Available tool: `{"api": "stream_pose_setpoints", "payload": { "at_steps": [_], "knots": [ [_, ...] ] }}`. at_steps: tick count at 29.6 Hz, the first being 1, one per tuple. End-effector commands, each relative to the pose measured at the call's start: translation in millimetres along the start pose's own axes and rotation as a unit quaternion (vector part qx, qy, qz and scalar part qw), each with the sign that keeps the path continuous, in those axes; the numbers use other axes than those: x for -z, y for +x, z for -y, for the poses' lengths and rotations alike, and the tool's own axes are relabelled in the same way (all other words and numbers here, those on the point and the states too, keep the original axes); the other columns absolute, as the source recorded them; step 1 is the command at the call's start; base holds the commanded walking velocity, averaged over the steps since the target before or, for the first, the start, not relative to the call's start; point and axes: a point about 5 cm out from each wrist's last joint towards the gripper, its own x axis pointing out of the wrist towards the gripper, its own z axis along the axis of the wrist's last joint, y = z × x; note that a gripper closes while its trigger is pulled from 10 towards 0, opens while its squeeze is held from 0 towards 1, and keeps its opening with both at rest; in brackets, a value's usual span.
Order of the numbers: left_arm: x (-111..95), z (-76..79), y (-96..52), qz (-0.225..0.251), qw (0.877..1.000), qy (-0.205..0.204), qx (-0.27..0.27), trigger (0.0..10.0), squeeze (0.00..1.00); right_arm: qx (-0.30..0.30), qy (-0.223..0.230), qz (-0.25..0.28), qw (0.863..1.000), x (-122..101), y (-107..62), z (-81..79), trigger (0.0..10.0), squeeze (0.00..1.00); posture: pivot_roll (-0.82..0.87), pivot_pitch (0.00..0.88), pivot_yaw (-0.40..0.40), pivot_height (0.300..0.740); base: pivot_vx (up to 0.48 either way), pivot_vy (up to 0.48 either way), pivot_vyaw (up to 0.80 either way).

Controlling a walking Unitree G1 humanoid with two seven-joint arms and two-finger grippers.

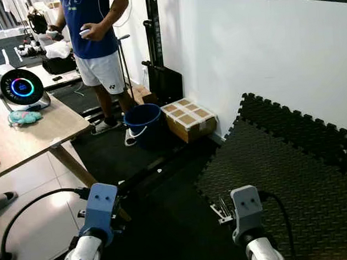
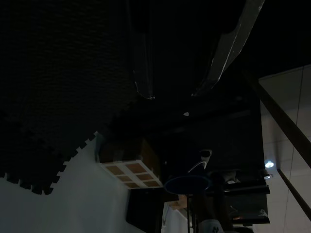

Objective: Hang keys on a hook

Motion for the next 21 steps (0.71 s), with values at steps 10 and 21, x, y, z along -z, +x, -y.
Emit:
{"api": "stream_pose_setpoints", "payload": {
  "at_steps": [10, 21],
  "knots": [
    [4.1, 0.1, -2.4, 0.001, 1.0, 0.01, 0.003, 10.0, 0.0, -0.002, 0.001, -0.005, 1.0, 3.0, -1.8, -1.8, 10.0, 0.0, -0.02, 0.138, 0.046, 0.74, 0.0, 0.0, 0.0],
    [3.2, -1.3, -1.6, -0.001, 1.0, 0.011, -0.003, 10.0, 0.0, -0.005, -0.001, -0.005, 1.0, 3.1, -0.7, -2.8, 10.0, 0.0, -0.02, 0.138, 0.044, 0.74, 0.327, 0.0, 0.0]
  ]
}}
